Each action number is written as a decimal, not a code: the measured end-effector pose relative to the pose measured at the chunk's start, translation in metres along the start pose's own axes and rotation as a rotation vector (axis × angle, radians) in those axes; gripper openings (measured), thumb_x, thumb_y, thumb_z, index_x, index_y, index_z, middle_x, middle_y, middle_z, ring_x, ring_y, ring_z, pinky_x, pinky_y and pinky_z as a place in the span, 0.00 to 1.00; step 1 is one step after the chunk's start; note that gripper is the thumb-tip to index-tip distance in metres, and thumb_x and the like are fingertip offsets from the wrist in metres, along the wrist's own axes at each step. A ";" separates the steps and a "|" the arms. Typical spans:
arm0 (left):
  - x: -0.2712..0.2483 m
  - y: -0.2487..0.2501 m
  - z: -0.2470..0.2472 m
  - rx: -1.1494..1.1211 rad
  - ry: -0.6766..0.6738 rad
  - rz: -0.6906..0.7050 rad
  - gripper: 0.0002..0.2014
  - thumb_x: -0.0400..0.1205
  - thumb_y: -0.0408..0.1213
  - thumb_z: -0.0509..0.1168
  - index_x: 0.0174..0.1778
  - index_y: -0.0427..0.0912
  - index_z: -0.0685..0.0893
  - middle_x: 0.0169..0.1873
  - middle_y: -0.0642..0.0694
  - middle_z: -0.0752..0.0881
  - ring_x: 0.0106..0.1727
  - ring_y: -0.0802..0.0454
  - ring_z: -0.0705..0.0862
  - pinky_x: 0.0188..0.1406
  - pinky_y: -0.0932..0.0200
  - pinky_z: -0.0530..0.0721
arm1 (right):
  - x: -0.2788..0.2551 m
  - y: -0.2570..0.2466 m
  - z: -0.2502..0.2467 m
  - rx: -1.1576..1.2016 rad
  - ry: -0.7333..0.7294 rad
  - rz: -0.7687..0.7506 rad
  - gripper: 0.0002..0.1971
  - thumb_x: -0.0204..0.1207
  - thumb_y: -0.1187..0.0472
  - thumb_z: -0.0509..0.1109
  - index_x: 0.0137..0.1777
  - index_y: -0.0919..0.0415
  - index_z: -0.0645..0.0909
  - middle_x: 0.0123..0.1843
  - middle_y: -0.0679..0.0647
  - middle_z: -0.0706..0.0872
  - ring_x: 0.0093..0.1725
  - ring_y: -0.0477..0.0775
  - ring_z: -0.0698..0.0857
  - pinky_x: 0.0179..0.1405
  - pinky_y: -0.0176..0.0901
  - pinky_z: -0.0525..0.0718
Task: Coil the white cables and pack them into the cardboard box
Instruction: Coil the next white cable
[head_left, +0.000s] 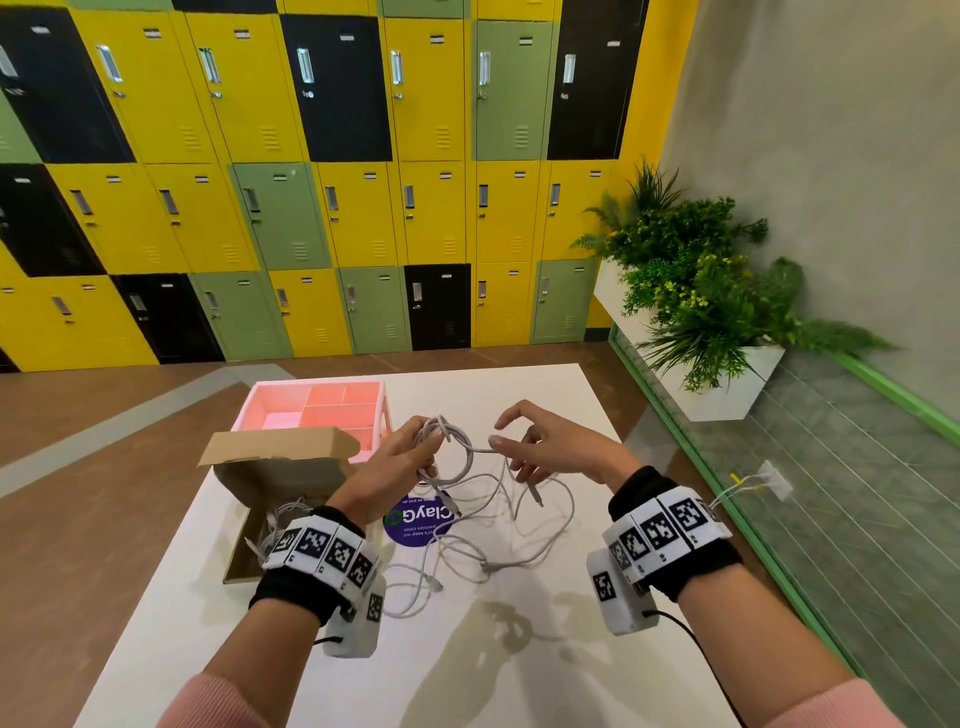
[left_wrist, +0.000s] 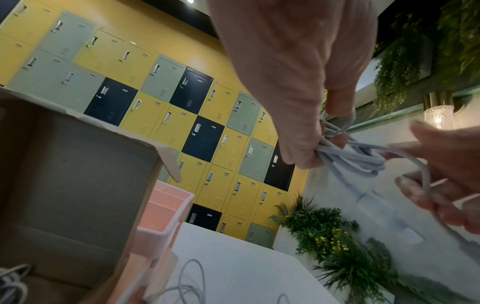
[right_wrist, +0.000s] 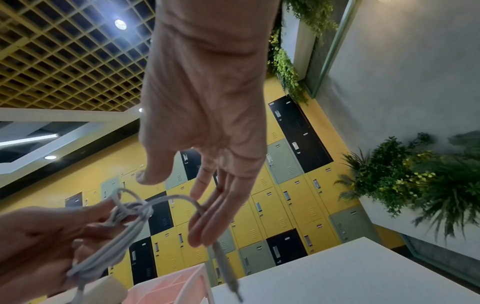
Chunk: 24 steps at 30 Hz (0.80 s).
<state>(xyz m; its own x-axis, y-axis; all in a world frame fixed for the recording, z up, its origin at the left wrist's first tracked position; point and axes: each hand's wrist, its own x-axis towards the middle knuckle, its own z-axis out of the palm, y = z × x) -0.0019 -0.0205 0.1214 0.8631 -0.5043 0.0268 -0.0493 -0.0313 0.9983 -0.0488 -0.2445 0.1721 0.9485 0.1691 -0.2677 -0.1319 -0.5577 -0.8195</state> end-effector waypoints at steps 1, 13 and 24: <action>0.000 0.001 0.002 0.031 -0.010 0.009 0.20 0.83 0.50 0.62 0.55 0.34 0.76 0.37 0.49 0.72 0.36 0.56 0.71 0.42 0.56 0.73 | 0.000 -0.002 0.002 -0.060 0.010 -0.023 0.24 0.75 0.40 0.68 0.67 0.49 0.71 0.43 0.60 0.86 0.39 0.53 0.89 0.44 0.47 0.90; 0.009 -0.004 0.012 0.237 0.056 0.050 0.04 0.85 0.34 0.63 0.49 0.38 0.81 0.33 0.45 0.79 0.32 0.53 0.74 0.29 0.62 0.75 | 0.010 -0.007 0.028 -0.496 0.017 -0.329 0.36 0.73 0.52 0.75 0.75 0.36 0.59 0.36 0.57 0.88 0.26 0.45 0.81 0.38 0.48 0.85; 0.013 -0.009 0.017 -0.033 0.169 -0.030 0.08 0.86 0.38 0.61 0.48 0.36 0.78 0.28 0.50 0.71 0.26 0.59 0.68 0.25 0.66 0.71 | 0.020 0.000 0.044 -0.572 0.349 -0.380 0.23 0.77 0.55 0.68 0.71 0.49 0.69 0.33 0.44 0.80 0.34 0.49 0.78 0.33 0.46 0.78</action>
<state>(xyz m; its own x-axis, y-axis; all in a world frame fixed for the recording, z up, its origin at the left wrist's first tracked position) 0.0014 -0.0420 0.1123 0.9363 -0.3512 0.0029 -0.0084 -0.0141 0.9999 -0.0422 -0.2053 0.1449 0.9472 0.2204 0.2330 0.3009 -0.8619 -0.4081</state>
